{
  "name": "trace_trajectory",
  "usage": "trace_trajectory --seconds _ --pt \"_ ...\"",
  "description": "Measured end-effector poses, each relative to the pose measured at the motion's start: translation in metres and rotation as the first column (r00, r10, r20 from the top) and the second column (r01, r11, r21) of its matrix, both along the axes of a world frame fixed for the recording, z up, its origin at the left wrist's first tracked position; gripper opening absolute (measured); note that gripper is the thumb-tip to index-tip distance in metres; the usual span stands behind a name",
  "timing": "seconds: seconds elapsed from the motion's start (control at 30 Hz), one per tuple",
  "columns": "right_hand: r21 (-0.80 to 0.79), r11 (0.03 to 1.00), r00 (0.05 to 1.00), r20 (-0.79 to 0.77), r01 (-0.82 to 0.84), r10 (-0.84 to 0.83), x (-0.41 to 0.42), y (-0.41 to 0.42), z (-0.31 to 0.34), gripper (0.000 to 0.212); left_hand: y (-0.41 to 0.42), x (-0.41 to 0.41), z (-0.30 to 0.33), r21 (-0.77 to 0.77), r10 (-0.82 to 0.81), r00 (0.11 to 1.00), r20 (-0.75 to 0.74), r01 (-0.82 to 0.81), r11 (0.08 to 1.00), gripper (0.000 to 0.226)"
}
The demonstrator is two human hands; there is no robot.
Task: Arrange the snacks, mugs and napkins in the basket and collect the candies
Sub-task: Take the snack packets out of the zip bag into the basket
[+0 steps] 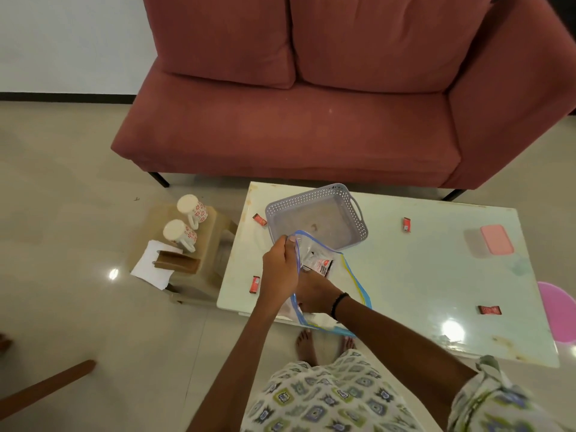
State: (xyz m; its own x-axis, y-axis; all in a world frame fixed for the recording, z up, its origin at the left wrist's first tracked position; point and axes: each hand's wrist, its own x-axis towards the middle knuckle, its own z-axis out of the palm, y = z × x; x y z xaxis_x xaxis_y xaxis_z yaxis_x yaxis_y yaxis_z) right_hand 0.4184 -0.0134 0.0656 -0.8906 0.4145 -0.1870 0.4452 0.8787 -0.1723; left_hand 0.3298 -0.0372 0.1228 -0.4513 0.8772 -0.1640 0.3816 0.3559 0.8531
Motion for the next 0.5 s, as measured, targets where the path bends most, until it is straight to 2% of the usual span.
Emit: trace_trajectory --seconds 0.1,0.23,0.3,0.37,0.5 --pt "-0.105 0.994 0.999 0.052 -0.002 0.007 0.01 0.017 0.004 0.03 0.004 -0.004 0.002 -0.032 0.009 0.998 -0.064 -0.011 0.999 0.036" --pt "-0.287 0.922 0.959 -0.039 0.258 -0.28 0.04 0.04 0.022 0.041 0.011 -0.008 0.002 -0.057 0.049 0.995 -0.085 -0.054 0.997 0.033" --pt "-0.474 0.799 0.879 -0.099 0.37 -0.466 0.059 0.052 0.043 0.04 0.018 -0.008 0.0 -0.078 0.074 0.995 -0.059 -0.079 0.994 0.034" --pt "-0.687 0.602 0.76 -0.109 0.408 -0.64 0.076 0.063 0.065 0.04 0.026 -0.005 -0.001 -0.102 0.094 0.995 -0.031 -0.097 0.99 0.033" --pt "-0.867 0.317 0.597 -0.029 0.384 -0.801 0.095 0.082 0.083 0.038 0.046 0.005 0.002 -0.1 0.145 0.989 0.036 -0.141 0.985 0.037"
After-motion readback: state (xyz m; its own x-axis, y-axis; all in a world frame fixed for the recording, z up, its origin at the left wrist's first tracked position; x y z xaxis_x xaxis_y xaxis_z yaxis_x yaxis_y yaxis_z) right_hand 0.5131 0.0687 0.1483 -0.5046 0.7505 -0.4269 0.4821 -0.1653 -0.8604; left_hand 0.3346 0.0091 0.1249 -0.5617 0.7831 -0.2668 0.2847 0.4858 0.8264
